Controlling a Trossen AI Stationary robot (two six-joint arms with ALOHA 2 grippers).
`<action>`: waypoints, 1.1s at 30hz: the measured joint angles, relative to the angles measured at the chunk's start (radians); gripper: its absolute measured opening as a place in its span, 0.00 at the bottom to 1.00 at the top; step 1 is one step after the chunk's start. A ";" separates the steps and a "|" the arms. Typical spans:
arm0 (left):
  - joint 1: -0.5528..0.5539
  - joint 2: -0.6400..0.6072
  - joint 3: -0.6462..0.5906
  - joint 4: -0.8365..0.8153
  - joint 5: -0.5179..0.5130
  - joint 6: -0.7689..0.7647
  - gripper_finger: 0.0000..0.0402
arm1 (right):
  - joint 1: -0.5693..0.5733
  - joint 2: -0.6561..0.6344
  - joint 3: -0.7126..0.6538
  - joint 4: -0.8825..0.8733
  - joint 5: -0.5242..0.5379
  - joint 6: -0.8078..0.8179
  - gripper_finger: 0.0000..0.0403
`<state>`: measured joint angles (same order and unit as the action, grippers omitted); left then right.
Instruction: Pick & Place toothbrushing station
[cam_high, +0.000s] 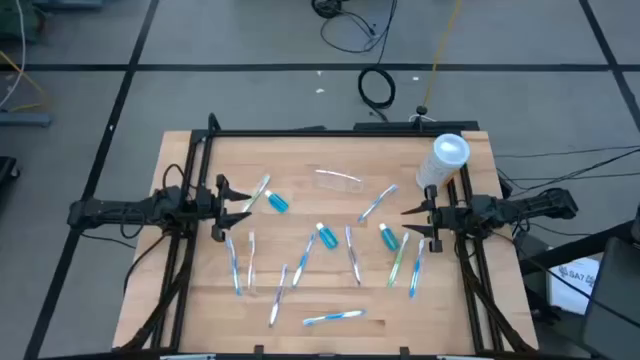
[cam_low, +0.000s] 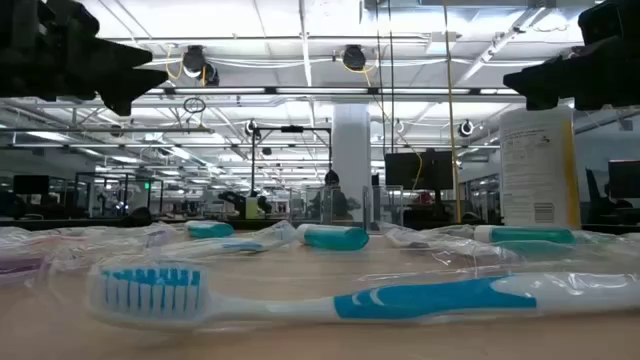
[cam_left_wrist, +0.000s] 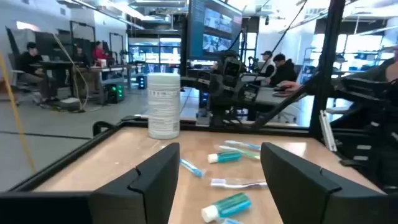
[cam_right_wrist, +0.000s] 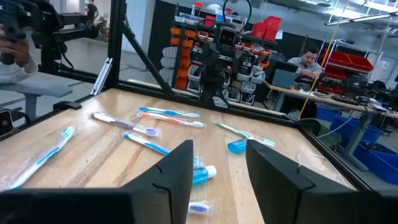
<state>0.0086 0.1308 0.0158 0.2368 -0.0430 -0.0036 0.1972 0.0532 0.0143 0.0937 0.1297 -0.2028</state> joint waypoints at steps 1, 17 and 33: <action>0.000 0.000 0.000 0.000 -0.016 0.004 0.58 | 0.000 0.000 0.000 0.000 0.000 0.000 0.35; 0.000 0.000 0.000 -0.062 -0.202 0.007 0.58 | 0.001 0.000 0.000 0.008 -0.001 0.268 0.35; 0.015 0.020 0.001 -0.181 -0.225 -0.094 0.58 | 0.001 0.000 0.000 0.195 0.018 0.247 0.35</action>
<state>0.0239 0.1505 0.0166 0.0553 -0.2683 -0.0972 0.1978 0.0532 0.0143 0.2883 0.1477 0.0440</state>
